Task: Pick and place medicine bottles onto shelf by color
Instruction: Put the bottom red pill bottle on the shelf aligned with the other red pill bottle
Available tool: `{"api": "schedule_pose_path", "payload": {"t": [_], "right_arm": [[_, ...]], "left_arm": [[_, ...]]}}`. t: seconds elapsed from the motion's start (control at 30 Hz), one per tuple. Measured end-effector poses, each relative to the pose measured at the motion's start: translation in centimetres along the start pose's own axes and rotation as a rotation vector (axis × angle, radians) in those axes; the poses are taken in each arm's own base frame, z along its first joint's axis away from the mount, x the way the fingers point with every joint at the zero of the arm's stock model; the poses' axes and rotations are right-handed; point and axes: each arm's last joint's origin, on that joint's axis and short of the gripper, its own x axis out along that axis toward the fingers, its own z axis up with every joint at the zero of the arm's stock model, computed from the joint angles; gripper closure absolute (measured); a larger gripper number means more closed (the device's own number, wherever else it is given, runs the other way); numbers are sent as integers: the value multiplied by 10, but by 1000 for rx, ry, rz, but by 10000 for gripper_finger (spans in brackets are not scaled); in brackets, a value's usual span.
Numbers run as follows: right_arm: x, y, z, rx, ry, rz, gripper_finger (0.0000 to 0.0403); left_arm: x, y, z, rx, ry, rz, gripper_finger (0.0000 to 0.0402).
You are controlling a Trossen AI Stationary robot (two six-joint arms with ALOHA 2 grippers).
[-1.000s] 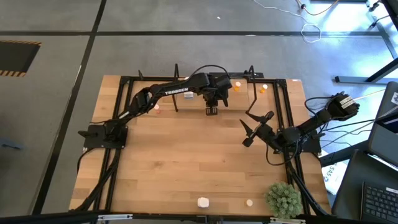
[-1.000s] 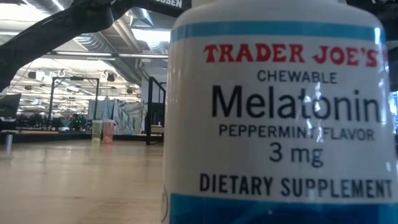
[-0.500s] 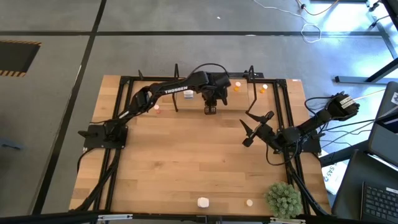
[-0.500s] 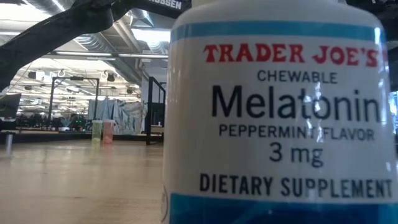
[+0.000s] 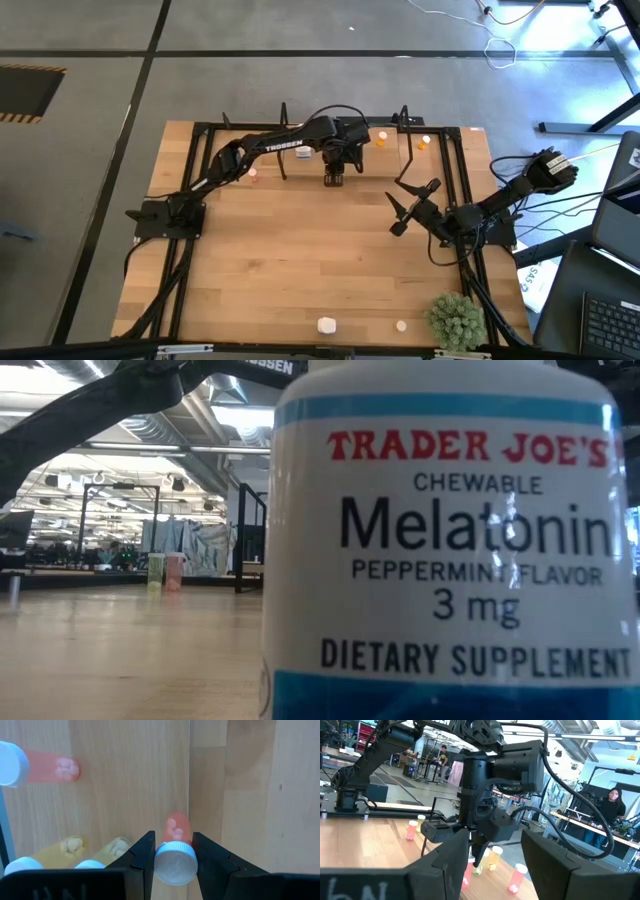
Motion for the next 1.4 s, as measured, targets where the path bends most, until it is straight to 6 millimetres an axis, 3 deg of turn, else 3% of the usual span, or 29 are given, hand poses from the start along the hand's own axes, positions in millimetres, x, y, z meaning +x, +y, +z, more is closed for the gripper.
{"api": "schedule_pose_path", "payload": {"t": [0.67, 1.4], "right_arm": [[0, 0, 0, -1, 0, 0, 215], [0, 0, 0, -1, 0, 0, 214]], "left_arm": [[0, -5, 8, 29, -40, 70, 290], [2, 4, 0, 14, -10, 3, 289]]}}
